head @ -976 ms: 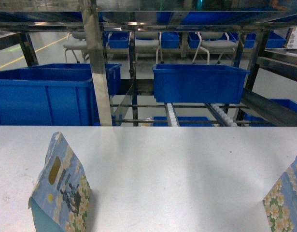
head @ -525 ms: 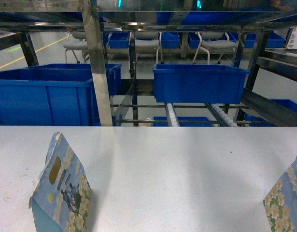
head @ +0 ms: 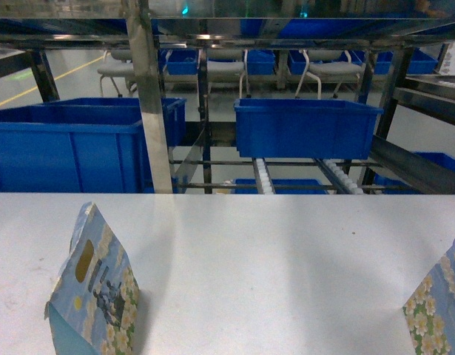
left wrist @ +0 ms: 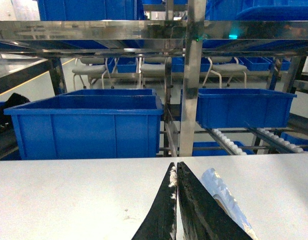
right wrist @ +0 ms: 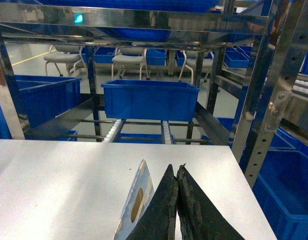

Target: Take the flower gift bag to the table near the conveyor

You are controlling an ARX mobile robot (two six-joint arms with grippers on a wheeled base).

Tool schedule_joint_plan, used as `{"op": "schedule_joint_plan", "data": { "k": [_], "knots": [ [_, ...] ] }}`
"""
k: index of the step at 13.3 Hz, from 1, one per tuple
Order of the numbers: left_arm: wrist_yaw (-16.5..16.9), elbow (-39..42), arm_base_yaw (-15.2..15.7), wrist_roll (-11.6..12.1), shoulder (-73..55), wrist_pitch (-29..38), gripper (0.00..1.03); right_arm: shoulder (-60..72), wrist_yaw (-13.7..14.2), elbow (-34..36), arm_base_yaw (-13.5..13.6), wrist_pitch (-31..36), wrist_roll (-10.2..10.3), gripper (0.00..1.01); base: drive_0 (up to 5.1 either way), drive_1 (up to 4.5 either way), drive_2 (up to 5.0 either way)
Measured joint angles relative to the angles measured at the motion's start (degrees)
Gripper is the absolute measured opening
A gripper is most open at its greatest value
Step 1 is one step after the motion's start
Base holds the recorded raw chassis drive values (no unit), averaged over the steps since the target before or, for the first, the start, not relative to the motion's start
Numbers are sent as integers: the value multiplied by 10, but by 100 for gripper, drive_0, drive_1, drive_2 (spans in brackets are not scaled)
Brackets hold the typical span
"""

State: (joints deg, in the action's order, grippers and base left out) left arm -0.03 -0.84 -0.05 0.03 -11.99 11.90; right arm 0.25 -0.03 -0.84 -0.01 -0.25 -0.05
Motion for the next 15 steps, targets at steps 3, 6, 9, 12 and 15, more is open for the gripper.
{"op": "schedule_joint_plan", "data": {
  "k": [3, 6, 9, 12, 15],
  "knots": [
    [0, 0, 0, 0, 32, -37, 2, 0, 0, 0, 0, 0, 0, 2, 0, 0, 0],
    [-1, 0, 0, 0, 114, -126, 2, 0, 0, 0, 0, 0, 0, 2, 0, 0, 0],
    [0, 0, 0, 0, 114, -122, 2, 0, 0, 0, 0, 0, 0, 2, 0, 0, 0],
    [0, 0, 0, 0, 114, -122, 10, 0, 0, 0, 0, 0, 0, 8, 0, 0, 0],
    [0, 0, 0, 0, 114, -122, 98, 0, 0, 0, 0, 0, 0, 98, 0, 0, 0]
  ]
}}
